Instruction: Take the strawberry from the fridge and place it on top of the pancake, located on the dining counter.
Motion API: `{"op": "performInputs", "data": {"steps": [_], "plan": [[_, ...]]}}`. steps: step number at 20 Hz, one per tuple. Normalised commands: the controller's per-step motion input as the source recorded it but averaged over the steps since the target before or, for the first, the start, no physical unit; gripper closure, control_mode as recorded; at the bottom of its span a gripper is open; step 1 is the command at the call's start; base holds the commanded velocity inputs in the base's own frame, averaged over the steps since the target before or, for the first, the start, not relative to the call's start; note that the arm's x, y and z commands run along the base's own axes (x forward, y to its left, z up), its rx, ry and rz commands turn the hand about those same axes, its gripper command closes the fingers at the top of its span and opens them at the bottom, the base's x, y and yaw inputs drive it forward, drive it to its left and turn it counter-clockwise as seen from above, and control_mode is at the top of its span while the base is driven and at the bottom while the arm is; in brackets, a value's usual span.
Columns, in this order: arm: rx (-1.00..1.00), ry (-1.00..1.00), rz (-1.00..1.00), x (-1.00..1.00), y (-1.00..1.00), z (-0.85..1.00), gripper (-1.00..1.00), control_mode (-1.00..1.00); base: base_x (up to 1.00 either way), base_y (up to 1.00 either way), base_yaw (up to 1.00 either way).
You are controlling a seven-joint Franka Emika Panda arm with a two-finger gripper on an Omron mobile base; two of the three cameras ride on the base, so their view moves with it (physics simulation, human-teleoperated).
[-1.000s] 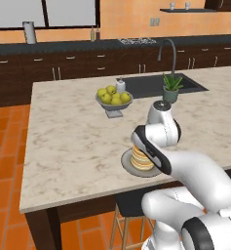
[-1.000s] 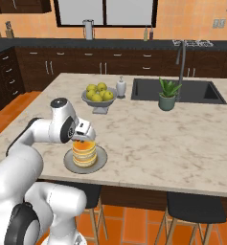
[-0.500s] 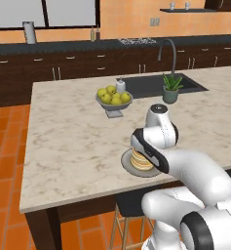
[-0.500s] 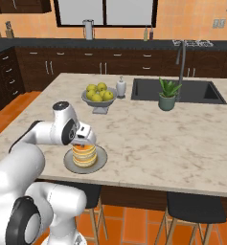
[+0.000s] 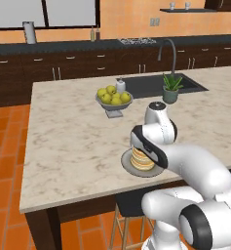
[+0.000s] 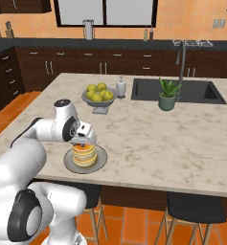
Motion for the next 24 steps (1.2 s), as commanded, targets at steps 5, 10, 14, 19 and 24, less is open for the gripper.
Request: {"op": "performInputs", "data": {"steps": [5, 10, 14, 19, 24], "plan": [[-0.03, 0.03, 0.00, 0.10, 0.00, -0.14, 1.00, -1.00, 0.00, 0.00, 0.00], [-0.07, 0.06, 0.00, 0.09, 0.00, -0.20, 1.00, -1.00, 0.00, 0.00, 0.00], [0.00, 0.00, 0.00, 0.05, 0.00, 0.00, 1.00, -1.00, 0.00, 0.00, 0.00], [0.00, 0.00, 0.00, 0.02, -0.02, 0.00, 1.00, -1.00, 0.00, 0.00, 0.00], [0.00, 0.00, 0.00, 0.00, 0.00, 0.00, -1.00, -1.00, 0.00, 0.00, 0.00]]}}
